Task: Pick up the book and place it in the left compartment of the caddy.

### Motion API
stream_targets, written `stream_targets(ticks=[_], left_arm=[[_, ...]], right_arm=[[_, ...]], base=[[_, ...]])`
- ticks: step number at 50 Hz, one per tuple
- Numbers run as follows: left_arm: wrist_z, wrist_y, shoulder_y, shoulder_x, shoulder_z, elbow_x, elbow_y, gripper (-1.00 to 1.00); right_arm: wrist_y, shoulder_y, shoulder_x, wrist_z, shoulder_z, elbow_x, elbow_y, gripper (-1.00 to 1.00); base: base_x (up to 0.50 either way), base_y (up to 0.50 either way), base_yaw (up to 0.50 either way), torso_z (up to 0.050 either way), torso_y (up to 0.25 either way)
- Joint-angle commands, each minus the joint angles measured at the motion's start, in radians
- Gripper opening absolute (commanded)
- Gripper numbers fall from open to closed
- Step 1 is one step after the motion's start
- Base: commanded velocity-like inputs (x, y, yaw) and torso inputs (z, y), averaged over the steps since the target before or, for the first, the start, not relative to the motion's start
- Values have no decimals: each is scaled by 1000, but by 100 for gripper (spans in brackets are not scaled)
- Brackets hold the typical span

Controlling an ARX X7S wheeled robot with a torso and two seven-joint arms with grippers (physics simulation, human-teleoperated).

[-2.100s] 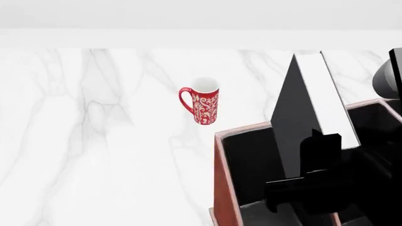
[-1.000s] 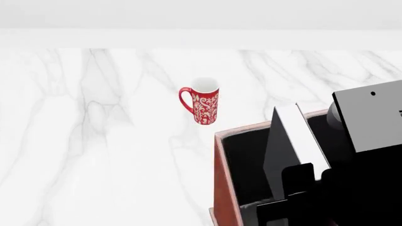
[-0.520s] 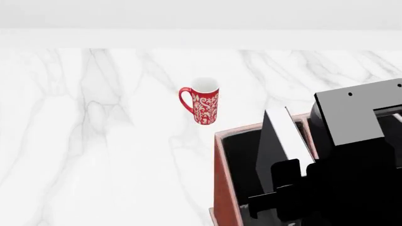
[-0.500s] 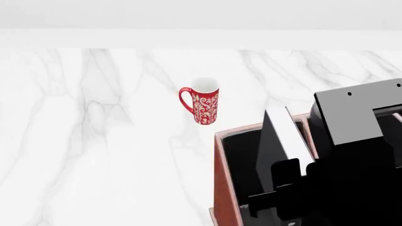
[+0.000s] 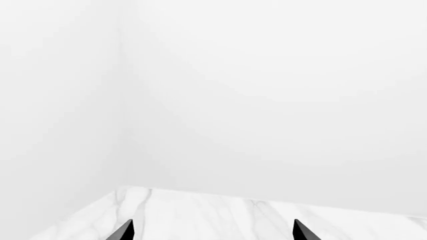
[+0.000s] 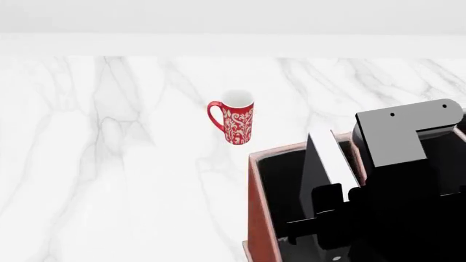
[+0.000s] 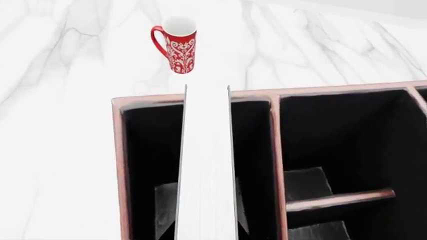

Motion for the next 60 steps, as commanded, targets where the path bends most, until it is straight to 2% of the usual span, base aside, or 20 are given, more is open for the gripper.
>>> stream_targets(ticks=[1, 25, 60], left_arm=[[-2, 2, 2, -2, -1, -2, 1, 100], [-5, 4, 4, -5, 1, -6, 3, 100], [-9, 11, 8, -10, 6, -7, 2, 100]], right_arm=[[-5, -13, -11, -62, 13, -95, 14, -100], [-64, -110, -7, -187, 6, -223, -7, -100], [-130, -209, 36, -206, 19, -259, -66, -100]], base=[[0, 0, 0, 0, 0], [0, 0, 0, 0, 1], [0, 0, 0, 0, 1]])
